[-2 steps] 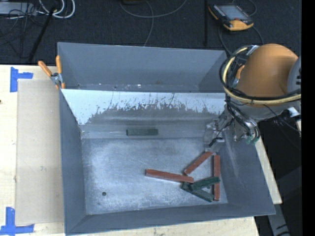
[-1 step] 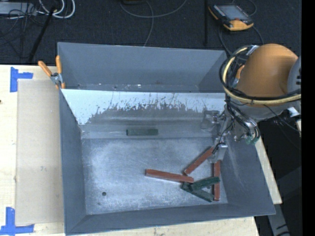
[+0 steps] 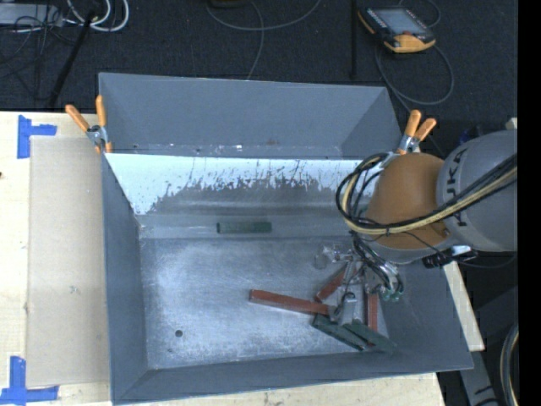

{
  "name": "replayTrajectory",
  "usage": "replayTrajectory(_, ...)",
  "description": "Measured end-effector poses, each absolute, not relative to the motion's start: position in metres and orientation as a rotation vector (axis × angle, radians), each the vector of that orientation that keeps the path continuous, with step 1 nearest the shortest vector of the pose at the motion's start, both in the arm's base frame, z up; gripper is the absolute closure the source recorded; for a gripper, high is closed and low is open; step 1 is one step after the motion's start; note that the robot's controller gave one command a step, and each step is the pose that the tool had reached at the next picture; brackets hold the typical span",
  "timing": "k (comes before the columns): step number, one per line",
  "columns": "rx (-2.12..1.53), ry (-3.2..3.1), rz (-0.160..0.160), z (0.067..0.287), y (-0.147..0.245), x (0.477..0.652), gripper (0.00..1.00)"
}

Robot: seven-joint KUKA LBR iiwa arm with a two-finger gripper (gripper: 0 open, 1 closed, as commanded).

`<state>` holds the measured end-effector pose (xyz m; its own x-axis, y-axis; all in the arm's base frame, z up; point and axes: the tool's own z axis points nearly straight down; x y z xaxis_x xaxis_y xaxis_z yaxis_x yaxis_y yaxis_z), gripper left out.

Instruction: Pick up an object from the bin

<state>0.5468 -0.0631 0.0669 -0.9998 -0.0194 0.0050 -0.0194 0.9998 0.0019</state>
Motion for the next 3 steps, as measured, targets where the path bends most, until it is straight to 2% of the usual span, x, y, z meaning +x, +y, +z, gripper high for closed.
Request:
replayTrajectory(1,0.037,-3.135,0.001,0.072,-0.064,0.548,1.00)
replayTrajectory(2,1.056,-2.960,-0.002,0.084,-0.063,0.543,1.00)
replayTrajectory(3,1.012,-2.983,0.005,0.226,-0.067,0.548,1.00)
